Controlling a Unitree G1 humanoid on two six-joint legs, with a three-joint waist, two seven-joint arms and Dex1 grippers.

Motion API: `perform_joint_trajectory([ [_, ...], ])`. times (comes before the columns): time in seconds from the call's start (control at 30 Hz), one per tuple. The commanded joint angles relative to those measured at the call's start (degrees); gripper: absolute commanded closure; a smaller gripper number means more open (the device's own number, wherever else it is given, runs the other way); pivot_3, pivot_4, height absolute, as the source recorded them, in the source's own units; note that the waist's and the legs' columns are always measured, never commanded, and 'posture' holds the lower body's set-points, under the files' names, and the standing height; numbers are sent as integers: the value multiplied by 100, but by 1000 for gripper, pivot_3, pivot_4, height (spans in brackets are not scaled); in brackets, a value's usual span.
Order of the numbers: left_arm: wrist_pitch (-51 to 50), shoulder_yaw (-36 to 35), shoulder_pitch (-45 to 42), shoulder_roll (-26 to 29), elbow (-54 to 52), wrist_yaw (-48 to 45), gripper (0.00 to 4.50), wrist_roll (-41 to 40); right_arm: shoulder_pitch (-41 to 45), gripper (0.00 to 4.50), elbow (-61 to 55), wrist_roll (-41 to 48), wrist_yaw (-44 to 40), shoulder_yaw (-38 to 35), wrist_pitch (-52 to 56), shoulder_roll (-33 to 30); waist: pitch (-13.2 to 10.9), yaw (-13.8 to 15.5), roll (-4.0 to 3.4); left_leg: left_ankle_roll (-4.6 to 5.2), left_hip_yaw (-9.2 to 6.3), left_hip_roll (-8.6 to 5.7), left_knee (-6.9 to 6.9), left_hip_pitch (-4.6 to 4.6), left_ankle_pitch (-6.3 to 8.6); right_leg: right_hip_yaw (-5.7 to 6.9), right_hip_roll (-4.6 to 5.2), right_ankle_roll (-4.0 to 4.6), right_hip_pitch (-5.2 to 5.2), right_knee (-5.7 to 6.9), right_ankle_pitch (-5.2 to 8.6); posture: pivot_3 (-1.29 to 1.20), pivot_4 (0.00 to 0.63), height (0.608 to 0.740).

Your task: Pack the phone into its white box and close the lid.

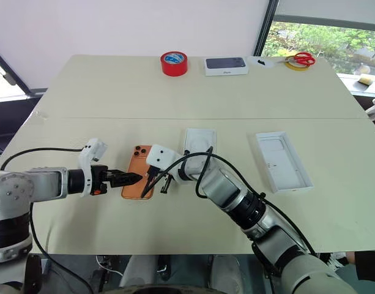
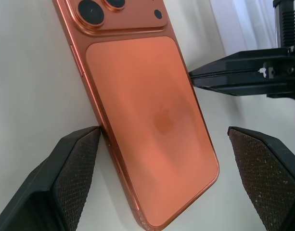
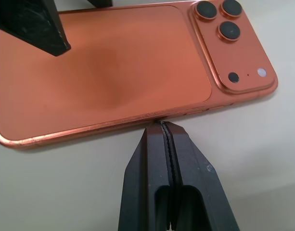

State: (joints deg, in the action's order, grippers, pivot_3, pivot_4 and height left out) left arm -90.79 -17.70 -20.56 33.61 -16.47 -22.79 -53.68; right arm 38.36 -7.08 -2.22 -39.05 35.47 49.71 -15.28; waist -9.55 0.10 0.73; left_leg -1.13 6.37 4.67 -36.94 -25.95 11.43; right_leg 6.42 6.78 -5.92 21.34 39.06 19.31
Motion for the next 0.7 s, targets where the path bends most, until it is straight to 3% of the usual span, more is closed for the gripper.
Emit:
perform_joint_trajectory([
  [0.03, -171, 303, -84, -306, 132, 111, 70, -952, -25, 4500, -101, 5, -5, 73, -74, 125, 0, 15, 0, 0, 0, 0, 0, 0, 0, 0, 0, 0, 0, 0, 0, 0, 150, 730],
  [0.3, -171, 180, -315, -431, 451, 942, 70, -1839, -56, 4500, -64, -99, -21, 42, -98, 206, 0, 25, 0, 0, 1, -2, 0, 0, 0, -1, 2, 0, 0, 0, 0, 0, 150, 730],
  [0.4, -171, 252, -358, -402, 406, 1287, 70, -1727, -77, 4500, -77, -137, -35, 36, -98, 214, 0, 25, 1, 0, 0, -2, 0, -1, 0, -1, 2, 0, 0, 0, 0, 0, 150, 730],
  [0.7, -171, -125, -725, -1043, 878, 2570, 70, -1547, -126, 4500, -77, -240, -80, 24, -106, 239, 1, 36, 2, 0, -1, -3, 1, 5, 0, 0, 1, 0, -3, 0, 0, 0, 150, 730],
])
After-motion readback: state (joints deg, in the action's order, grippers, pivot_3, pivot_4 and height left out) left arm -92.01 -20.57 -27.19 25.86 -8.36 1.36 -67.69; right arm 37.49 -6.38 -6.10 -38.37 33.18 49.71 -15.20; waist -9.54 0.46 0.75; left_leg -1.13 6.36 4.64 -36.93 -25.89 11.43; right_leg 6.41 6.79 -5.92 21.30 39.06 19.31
